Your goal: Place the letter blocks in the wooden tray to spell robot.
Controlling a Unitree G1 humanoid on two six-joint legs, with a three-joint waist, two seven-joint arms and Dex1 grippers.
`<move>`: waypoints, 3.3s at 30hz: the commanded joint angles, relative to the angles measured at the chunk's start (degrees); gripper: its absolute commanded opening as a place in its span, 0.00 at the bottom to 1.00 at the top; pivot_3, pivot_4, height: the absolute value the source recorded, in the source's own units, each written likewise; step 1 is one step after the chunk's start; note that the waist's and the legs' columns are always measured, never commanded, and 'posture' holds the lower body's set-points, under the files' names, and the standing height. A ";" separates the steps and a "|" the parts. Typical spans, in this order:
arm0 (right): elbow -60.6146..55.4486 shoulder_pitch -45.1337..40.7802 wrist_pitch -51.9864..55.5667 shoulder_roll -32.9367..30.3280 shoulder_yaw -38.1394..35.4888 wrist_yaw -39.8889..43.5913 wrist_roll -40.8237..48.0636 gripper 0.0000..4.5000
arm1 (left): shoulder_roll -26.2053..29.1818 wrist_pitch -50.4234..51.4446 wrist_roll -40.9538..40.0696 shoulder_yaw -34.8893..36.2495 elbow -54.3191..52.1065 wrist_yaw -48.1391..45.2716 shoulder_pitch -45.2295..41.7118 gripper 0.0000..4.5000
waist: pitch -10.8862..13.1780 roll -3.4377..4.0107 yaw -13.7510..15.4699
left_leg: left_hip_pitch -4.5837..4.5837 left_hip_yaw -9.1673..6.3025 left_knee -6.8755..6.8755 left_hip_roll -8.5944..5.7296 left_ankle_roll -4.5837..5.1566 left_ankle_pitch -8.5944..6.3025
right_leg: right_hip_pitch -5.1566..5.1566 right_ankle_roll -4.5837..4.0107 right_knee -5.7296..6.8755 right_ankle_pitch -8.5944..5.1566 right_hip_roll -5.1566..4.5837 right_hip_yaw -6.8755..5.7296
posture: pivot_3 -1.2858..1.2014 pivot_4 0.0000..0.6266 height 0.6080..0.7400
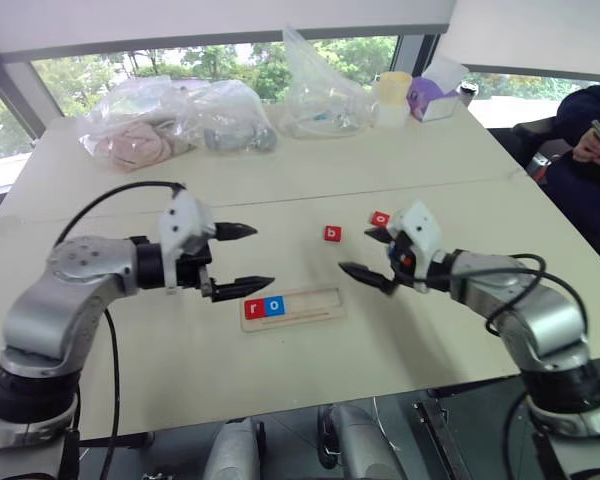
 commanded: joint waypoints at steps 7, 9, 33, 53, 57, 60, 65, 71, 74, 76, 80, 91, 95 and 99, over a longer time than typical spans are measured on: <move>9.05 -11.66 11.51 17.93 -2.29 -21.00 -6.56 1.00 | 0.78 -1.17 -2.04 4.37 -4.06 7.84 6.63 0.99 | -0.01 -0.01 0.25 | -0.06 -0.02 -0.01 0.04 0.00 0.00 | -0.15 -0.04 0.21 0.09 0.02 0.06 | 0.52 0.24 1.00; 11.24 -13.96 15.07 22.98 -5.37 -26.82 -7.23 1.00 | 0.90 -1.42 -2.19 4.30 -4.46 8.73 7.40 0.99 | -0.01 -0.01 0.13 | -0.10 -0.05 0.00 0.04 0.00 0.01 | -0.17 -0.14 0.21 0.18 0.00 0.06 | 0.52 0.24 1.00; 33.52 -26.38 18.38 45.28 -13.41 -51.10 -15.36 1.00 | 2.69 -3.64 -2.55 1.85 -3.76 11.57 7.94 0.99 | 0.00 0.01 -0.58 | -0.15 0.00 -0.10 0.07 0.01 0.00 | -0.29 -0.23 0.16 0.19 0.00 0.04 | 0.52 0.24 1.00; 46.27 -30.45 14.46 46.26 -11.53 -49.48 -15.63 0.26 | 2.52 -4.96 -1.98 0.91 -4.10 14.26 8.26 1.00 | -0.02 -0.04 -2.91 | -0.09 -0.26 -0.13 0.18 0.01 0.01 | -0.26 -0.14 0.16 0.17 0.10 0.10 | 0.52 0.24 1.00; 42.45 -30.31 18.39 43.65 -9.77 -45.65 -15.15 0.26 | 2.51 -5.41 -1.90 0.62 -3.64 14.18 8.23 1.00 | -0.02 -0.04 -3.19 | -0.08 -0.30 -0.17 0.21 0.01 0.00 | -0.26 -0.11 0.16 0.17 0.15 0.10 | 0.52 0.24 1.00; 30.56 -27.90 24.64 35.95 -2.96 -36.28 -13.43 0.26 | 2.18 -6.07 -1.66 -0.27 -2.63 13.98 7.52 1.00 | 0.00 0.00 -2.95 | -0.12 -0.36 -0.22 0.24 0.01 0.00 | -0.30 -0.11 0.14 0.17 0.23 0.09 | 0.52 0.24 1.00; 7.33 -22.59 42.22 20.97 -0.85 -25.33 -5.16 0.26 | 1.14 -8.16 -0.94 -2.50 -0.98 13.51 6.50 1.00 | 0.03 0.05 -1.36 | -0.95 -0.43 -0.12 0.17 0.01 0.01 | -1.01 -0.09 0.10 0.31 0.20 0.05 | 0.52 0.24 1.00; -9.84 -12.30 46.18 6.61 -2.58 -22.02 4.43 0.26 | 1.75 -10.68 -0.65 -3.78 1.29 10.47 6.17 1.00 | 0.02 0.03 -1.39 | -1.01 -0.35 -0.15 0.18 0.07 -0.03 | -1.06 -0.08 0.03 0.29 0.30 0.01 | 0.52 0.24 1.00; -15.06 -7.15 46.18 2.71 -5.02 -23.56 9.81 0.26 | 2.90 -11.85 -0.53 -4.35 2.25 7.54 6.25 1.00 | 0.03 0.03 -1.66 | -0.98 -0.28 -0.15 0.19 0.07 -0.03 | -1.08 0.10 0.04 0.17 0.35 0.01 | 0.52 0.24 1.00; -16.76 -4.59 46.18 1.47 -6.35 -25.54 12.97 0.26 | 3.40 -12.77 0.05 -4.75 3.10 6.33 6.08 1.00 | 0.02 0.02 -1.67 | -0.93 -0.28 -0.14 0.23 0.07 -0.03 | -1.07 0.03 0.05 0.19 0.42 0.01 | 0.52 0.24 1.00; -18.18 -0.40 46.18 1.03 -8.23 -30.52 17.63 0.26 | 3.25 -13.93 1.07 -5.40 5.26 5.59 4.73 1.00 | 0.02 0.02 -1.51 | -0.90 -0.35 -0.13 0.26 0.07 -0.02 | -1.05 -0.18 0.06 0.14 0.51 0.02 | 0.52 0.24 1.00; -13.47 0.68 46.18 5.86 -10.01 -45.29 24.54 0.26 | 2.70 -14.08 1.93 -5.93 5.29 6.27 3.91 1.00 | 0.02 0.02 -1.44 | -0.95 -0.32 -0.12 0.25 0.07 -0.02 | -1.06 0.00 0.04 0.25 0.50 0.11 | 0.52 0.24 1.00; -11.65 -0.02 46.18 7.03 -10.08 -48.96 26.51 0.26 | 2.56 -13.65 1.87 -5.84 4.44 7.05 4.36 1.00 | 0.02 0.02 -1.47 | -0.95 -0.32 -0.12 0.25 0.08 -0.02 | -1.05 0.00 0.04 0.25 0.50 0.15 | 0.52 0.24 1.00; -10.36 -0.69 46.18 6.85 -10.11 -51.37 29.91 0.37 | 2.70 -13.06 1.63 -5.52 3.68 7.61 4.75 1.00 | 0.02 0.01 -1.46 | -0.95 -0.32 -0.12 0.25 0.08 -0.02 | -1.05 0.00 0.05 0.26 0.50 0.16 | 0.52 0.24 1.00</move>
